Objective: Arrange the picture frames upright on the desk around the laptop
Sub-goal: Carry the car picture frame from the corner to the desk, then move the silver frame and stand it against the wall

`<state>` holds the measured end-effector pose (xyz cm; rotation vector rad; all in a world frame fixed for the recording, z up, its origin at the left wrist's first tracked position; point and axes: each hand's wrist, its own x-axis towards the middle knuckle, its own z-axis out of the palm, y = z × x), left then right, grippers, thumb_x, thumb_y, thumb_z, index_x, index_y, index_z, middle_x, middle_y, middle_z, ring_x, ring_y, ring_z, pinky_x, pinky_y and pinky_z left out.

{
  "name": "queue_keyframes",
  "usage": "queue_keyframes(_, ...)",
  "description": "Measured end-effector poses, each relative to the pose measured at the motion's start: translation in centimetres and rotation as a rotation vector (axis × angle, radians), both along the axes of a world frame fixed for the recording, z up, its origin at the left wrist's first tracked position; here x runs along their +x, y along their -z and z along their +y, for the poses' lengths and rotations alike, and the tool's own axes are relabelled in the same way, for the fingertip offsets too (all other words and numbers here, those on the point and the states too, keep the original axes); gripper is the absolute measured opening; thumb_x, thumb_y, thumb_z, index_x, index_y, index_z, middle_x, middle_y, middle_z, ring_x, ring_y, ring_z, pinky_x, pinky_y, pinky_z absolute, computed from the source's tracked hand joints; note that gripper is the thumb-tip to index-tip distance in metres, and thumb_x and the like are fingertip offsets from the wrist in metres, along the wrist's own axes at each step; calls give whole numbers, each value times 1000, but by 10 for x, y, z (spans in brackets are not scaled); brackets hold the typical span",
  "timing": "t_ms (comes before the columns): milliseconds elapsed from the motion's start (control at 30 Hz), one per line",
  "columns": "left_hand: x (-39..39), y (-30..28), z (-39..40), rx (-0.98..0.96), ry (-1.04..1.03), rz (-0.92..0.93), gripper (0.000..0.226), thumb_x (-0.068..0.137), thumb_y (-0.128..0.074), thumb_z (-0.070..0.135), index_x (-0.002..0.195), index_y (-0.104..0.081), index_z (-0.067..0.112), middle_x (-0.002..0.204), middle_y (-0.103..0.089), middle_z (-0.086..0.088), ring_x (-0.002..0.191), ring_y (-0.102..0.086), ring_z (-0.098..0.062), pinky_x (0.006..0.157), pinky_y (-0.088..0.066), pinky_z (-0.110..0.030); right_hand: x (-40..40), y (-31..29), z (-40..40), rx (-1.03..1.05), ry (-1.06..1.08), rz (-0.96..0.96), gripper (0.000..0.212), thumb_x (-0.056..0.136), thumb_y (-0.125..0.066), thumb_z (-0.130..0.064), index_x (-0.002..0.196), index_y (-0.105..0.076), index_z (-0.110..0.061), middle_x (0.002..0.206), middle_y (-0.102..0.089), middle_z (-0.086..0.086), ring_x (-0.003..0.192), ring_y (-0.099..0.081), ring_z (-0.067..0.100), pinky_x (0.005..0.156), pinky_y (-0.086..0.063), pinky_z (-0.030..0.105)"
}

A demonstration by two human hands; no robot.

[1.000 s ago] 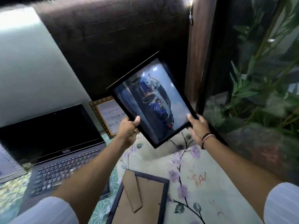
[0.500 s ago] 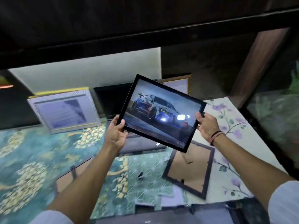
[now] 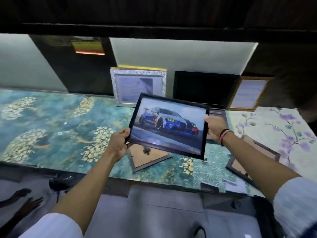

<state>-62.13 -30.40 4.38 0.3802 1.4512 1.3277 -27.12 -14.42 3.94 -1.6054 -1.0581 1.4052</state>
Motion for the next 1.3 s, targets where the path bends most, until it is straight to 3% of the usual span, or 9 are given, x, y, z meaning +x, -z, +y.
queue_keyframes(133, -39, 22, -9, -97, -71, 53, 27, 107, -45, 11, 84, -60, 11, 84, -58, -8, 75, -58, -20, 65, -49, -34, -61, 14, 8, -57, -90, -159, 22, 89, -47, 7, 72, -53, -5, 75, -46, 16, 73, -46, 25, 54, -34, 30)
queue_keyframes(267, -72, 46, 5, -209, -17, 219, 36, 102, -40, 2, 71, -47, 18, 75, -47, -8, 66, -48, -17, 58, -45, -28, -110, 27, 18, -40, -161, -344, 38, 87, -45, 9, 60, -35, -16, 61, -28, 4, 57, -25, 18, 48, -20, 28)
queue_keyframes(500, -120, 91, 47, -324, 86, 459, 25, 103, -45, 3, 94, -68, -2, 90, -63, -12, 85, -55, -23, 78, -42, -31, -159, 77, 49, -21, -158, -509, 37, 74, -49, 7, 60, -28, -19, 64, -20, 1, 64, -16, 17, 57, -8, 32)
queue_keyframes(767, -147, 138, 74, -415, 148, 597, 22, 93, -55, 6, 86, -75, 2, 90, -75, -21, 79, -67, -31, 68, -48, -31, -180, 128, 74, -51, -193, -707, 26, 83, -51, 3, 62, -41, -7, 65, -40, 14, 66, -37, 25, 58, -26, 31)
queue_keyframes(900, -151, 146, 78, -408, 179, 661, 19, 94, -58, 8, 90, -75, 0, 90, -75, -21, 80, -68, -31, 66, -53, -35, -187, 134, 82, -51, -177, -732, 33, 81, -50, 3, 56, -33, -11, 62, -35, 9, 65, -33, 24, 51, -18, 33)
queue_keyframes(1067, -157, 147, 84, -420, 221, 718, 12, 89, -65, 6, 86, -75, 1, 88, -75, -21, 83, -71, -34, 73, -58, -42, -191, 141, 84, -99, -212, -828, 18, 79, -52, -6, 65, -43, -12, 86, -51, 17, 81, -50, 30, 67, -35, 32)
queue_keyframes(1167, -165, 139, 93, -416, 258, 731, 10, 76, -64, 6, 68, -70, 8, 76, -72, -23, 69, -66, -31, 60, -53, -37, -196, 136, 91, -76, -240, -893, 5, 75, -54, -12, 76, -55, -7, 104, -63, 24, 99, -60, 40, 76, -46, 38)
queue_keyframes(1233, -173, 131, 109, -385, 274, 718, 9, 70, -57, 9, 65, -63, 14, 68, -62, -15, 66, -57, -26, 58, -42, -32, -205, 121, 107, -1, -214, -916, 28, 70, -54, -19, 91, -64, -3, 112, -63, 25, 106, -59, 43, 83, -50, 41)
queue_keyframes(1300, -180, 121, 137, -310, 232, 670, 21, 73, -61, 11, 89, -63, 26, 86, -56, -5, 81, -54, -21, 68, -39, -30, -217, 97, 129, 88, -185, -843, 42, 71, -54, -22, 104, -67, 0, 111, -66, 26, 108, -62, 43, 86, -51, 41)
